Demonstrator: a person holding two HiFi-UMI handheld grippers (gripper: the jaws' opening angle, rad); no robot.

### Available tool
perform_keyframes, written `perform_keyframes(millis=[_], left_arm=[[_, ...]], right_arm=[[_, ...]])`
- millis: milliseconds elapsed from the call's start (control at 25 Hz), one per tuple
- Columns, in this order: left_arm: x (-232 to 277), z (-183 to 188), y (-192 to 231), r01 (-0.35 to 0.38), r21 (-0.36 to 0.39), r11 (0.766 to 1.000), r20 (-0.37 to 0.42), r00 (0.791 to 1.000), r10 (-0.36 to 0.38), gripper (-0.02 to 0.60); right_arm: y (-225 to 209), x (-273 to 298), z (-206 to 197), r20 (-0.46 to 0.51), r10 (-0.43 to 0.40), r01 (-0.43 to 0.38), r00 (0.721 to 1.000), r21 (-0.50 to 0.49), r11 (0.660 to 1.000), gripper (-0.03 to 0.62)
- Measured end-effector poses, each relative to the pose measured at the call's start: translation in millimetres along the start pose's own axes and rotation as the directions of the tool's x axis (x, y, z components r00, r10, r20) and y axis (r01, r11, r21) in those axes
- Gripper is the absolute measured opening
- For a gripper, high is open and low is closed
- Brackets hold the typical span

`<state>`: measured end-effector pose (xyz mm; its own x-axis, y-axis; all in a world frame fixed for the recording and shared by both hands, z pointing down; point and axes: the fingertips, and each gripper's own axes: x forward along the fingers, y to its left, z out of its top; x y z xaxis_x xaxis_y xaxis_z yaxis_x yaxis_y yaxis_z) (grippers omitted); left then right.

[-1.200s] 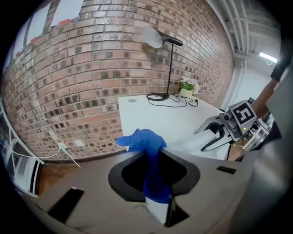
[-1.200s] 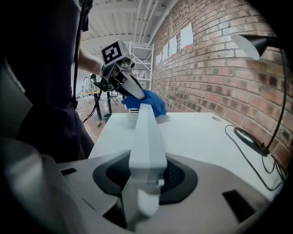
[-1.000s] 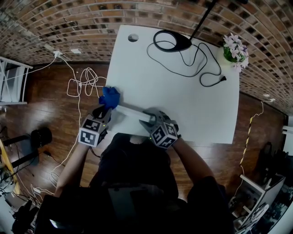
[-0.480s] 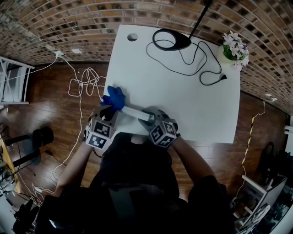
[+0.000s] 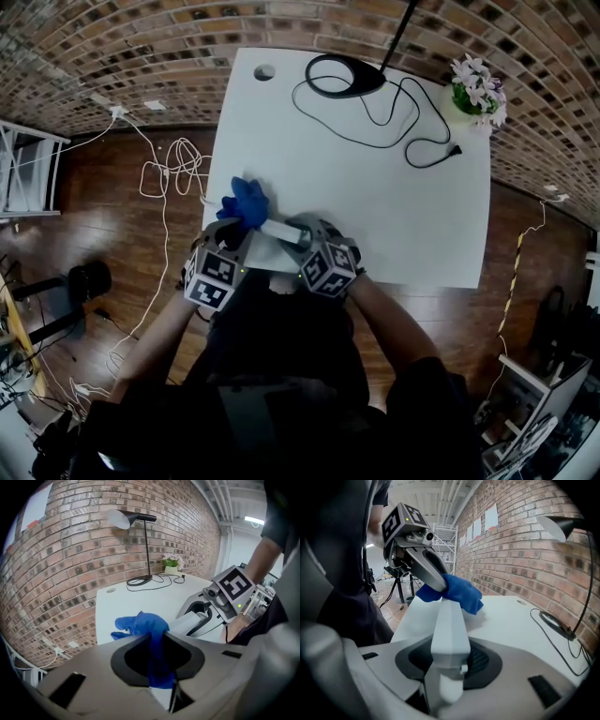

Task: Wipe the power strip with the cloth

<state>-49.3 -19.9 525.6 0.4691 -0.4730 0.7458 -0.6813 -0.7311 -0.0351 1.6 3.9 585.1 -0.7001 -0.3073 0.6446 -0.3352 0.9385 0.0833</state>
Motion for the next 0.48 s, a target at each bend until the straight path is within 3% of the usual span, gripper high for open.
perform_keyframes(millis=[480], left_arm=[[12,12,-45,0.088,-0.029,0.996,0.019,0.996,-0.087,0.078]], right_arm=[[1,-1,-2,-0.003,0.007,-0.007,1.000,0.004,1.000,0.156]])
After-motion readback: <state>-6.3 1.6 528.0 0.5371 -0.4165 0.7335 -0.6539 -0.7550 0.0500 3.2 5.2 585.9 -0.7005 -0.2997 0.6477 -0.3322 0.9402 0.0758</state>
